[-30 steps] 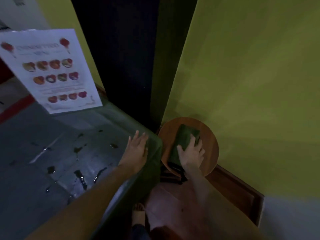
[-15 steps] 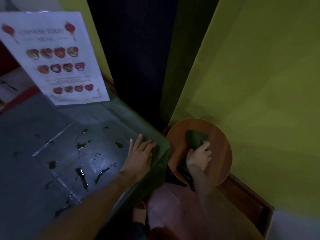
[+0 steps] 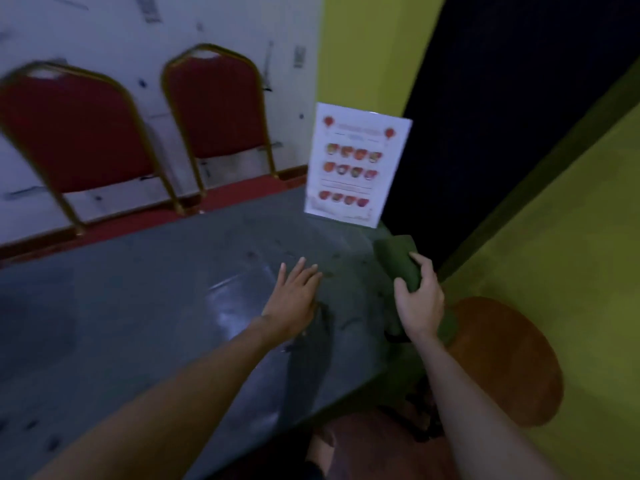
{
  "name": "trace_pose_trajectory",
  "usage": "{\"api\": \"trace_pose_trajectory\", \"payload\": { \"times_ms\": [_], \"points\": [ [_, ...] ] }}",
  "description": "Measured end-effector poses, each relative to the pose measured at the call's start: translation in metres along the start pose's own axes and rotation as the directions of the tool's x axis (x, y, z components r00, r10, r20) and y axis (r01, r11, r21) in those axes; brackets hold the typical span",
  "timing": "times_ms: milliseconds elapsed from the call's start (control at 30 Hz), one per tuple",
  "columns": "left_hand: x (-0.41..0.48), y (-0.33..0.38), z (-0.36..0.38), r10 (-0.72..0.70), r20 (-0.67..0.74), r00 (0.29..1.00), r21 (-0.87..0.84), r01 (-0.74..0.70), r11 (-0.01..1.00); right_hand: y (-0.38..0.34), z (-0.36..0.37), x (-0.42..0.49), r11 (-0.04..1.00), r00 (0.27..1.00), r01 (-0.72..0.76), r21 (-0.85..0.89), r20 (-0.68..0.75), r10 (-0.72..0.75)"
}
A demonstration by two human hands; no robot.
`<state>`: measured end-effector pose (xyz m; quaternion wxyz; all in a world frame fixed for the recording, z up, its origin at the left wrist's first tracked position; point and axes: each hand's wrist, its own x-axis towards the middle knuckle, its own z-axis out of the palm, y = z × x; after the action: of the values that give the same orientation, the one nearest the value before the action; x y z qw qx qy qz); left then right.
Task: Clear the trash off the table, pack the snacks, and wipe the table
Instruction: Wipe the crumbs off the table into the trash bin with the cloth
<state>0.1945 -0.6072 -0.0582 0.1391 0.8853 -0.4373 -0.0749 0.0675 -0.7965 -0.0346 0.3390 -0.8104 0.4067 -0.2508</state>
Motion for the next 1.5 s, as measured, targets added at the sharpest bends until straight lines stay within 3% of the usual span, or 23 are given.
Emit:
{"api": "trace_pose_trajectory", "payload": {
  "times_ms": [233,367,433,533,667,800,900,1000,1067,1300,1333,1367,1433,1500],
  "points": [
    [-0.163,-0.127,-0.065,-0.232,-0.153,0.961,-0.122,0.215,0.969,-0.134,0.105,-0.126,0.982,0.984,0.155,0.103,0.076,-0.163],
    [-0.260,-0.200,-0.083,-0.392,-0.184,0.901,-0.137,0.372,0.918,-0.188,0.173,-0.197,0.968,0.949,0.119,0.222,0.263,-0.177],
    [-0.302,-0.236,-0.088,-0.495,-0.192,0.848,-0.155,0.471,0.868,-0.213,0.205,-0.228,0.973,0.901,0.120,0.199,0.390,-0.191],
    [-0.351,-0.274,-0.091,-0.613,-0.200,0.764,-0.206,0.579,0.789,-0.244,0.248,-0.258,0.955,0.801,0.252,0.155,0.521,-0.296],
    [-0.395,-0.318,-0.079,-0.747,-0.153,0.646,-0.243,0.709,0.662,-0.279,0.320,-0.273,0.869,0.626,0.482,0.112,0.650,-0.431],
    [-0.423,-0.346,-0.063,-0.852,-0.124,0.508,-0.299,0.800,0.521,-0.296,0.385,-0.273,0.752,0.492,0.659,0.006,0.753,-0.437],
    [-0.437,-0.356,-0.045,-0.890,-0.066,0.452,-0.325,0.834,0.447,-0.288,0.418,-0.289,0.685,0.468,0.722,-0.098,0.798,-0.380],
    [-0.440,-0.361,-0.035,-0.915,-0.045,0.400,-0.368,0.845,0.387,-0.277,0.430,-0.309,0.634,0.462,0.767,-0.103,0.774,-0.434],
    [-0.439,-0.362,-0.030,-0.928,-0.026,0.373,-0.392,0.850,0.353,-0.268,0.430,-0.319,0.556,0.366,0.831,-0.027,0.779,-0.509],
    [-0.459,-0.360,-0.020,-0.914,-0.007,0.406,-0.406,0.834,0.373,-0.261,0.402,-0.354,0.252,-0.181,0.886,0.390,0.790,-0.586],
    [-0.464,-0.360,-0.019,-0.907,-0.011,0.420,-0.413,0.824,0.387,-0.262,0.396,-0.354,0.221,-0.193,0.893,0.393,0.776,-0.601],
    [-0.469,-0.360,-0.019,-0.900,-0.016,0.436,-0.418,0.815,0.402,-0.262,0.392,-0.351,0.214,-0.153,0.909,0.358,0.764,-0.627],
    [-0.480,-0.360,-0.018,-0.883,-0.016,0.470,-0.414,0.801,0.434,-0.261,0.385,-0.343,0.319,0.072,0.929,0.189,0.751,-0.657],
    [-0.491,-0.360,-0.017,-0.867,-0.006,0.499,-0.409,0.789,0.458,-0.256,0.381,-0.338,0.464,0.300,0.886,-0.009,0.773,-0.559]
  ]
}}
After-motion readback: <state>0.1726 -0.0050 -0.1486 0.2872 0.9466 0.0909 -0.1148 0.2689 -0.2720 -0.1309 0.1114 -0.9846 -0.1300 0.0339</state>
